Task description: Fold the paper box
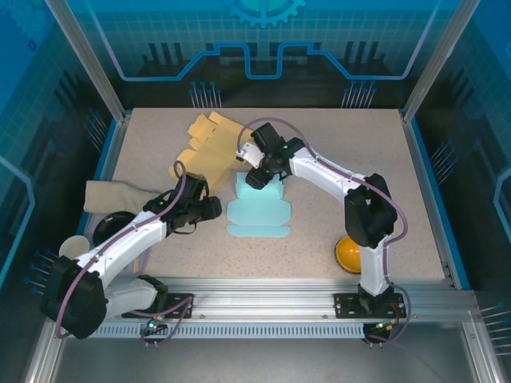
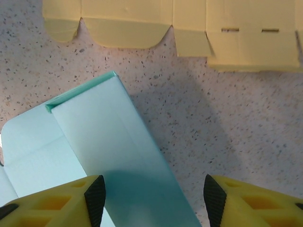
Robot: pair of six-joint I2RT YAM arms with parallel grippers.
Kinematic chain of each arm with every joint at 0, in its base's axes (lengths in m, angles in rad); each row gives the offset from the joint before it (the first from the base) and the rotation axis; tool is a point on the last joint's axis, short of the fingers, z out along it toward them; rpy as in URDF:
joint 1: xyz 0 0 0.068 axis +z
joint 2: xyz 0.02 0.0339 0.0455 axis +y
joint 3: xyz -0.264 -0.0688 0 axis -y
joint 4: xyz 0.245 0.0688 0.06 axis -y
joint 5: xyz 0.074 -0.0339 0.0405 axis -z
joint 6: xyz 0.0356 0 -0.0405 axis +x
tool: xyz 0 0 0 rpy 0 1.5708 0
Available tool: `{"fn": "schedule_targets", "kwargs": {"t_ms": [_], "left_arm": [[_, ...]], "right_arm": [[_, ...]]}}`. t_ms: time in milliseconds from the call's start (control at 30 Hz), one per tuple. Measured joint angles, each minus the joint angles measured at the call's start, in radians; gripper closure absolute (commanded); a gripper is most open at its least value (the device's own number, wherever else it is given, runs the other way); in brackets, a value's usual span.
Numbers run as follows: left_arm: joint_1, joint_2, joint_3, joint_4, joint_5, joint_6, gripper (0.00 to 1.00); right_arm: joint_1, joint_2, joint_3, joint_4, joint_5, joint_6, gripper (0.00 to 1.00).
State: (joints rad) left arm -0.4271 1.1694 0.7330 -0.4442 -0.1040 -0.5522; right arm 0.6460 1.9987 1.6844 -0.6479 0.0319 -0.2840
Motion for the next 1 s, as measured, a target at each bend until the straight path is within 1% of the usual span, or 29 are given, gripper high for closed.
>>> {"fn": "schedule_targets", "kwargs": {"t_ms": [133, 300, 333, 400, 533, 600, 633, 800, 933, 1000], "left_arm": [[0.0, -0.001, -0.01, 0.006, 0.008, -0.007, 0.52], [0.0, 0.0, -0.018, 0.01, 0.034, -0.029, 0.5], [0.0, 0.0, -0.018, 0.013, 0.039, -0.034, 0.48], [0.0, 0.002, -0.018, 0.026, 0.056, -0.052, 0.42], [-0.012, 0.013, -0.042, 0.091, 0.106, -0.108, 0.33], [-0.045, 0.035, -0.057, 0.137, 0.129, -0.151, 0.27], [-0.066, 0.052, -0.06, 0.158, 0.137, -0.17, 0.26], [-0.177, 0.196, -0.052, 0.312, 0.18, -0.28, 0.27], [-0.21, 0.338, -0.028, 0.427, 0.2, -0.372, 0.31], [-0.218, 0.389, -0.022, 0.476, 0.199, -0.42, 0.35]], "right_arm": [[-0.03, 0.003, 0.002, 0.001, -0.033, 0.066, 0.42], [-0.107, 0.003, -0.024, 0.012, -0.079, 0.172, 0.43], [-0.121, 0.002, -0.031, 0.02, -0.09, 0.191, 0.43], [-0.155, -0.008, -0.053, 0.043, -0.104, 0.236, 0.43], [-0.221, -0.045, -0.118, 0.081, -0.12, 0.327, 0.43], [-0.251, -0.059, -0.142, 0.094, -0.12, 0.375, 0.43], [-0.261, -0.064, -0.15, 0.099, -0.12, 0.393, 0.43], [-0.305, -0.082, -0.184, 0.127, -0.119, 0.476, 0.43], [-0.332, -0.097, -0.202, 0.133, -0.119, 0.506, 0.43], [-0.341, -0.101, -0.208, 0.134, -0.119, 0.513, 0.43]]}}
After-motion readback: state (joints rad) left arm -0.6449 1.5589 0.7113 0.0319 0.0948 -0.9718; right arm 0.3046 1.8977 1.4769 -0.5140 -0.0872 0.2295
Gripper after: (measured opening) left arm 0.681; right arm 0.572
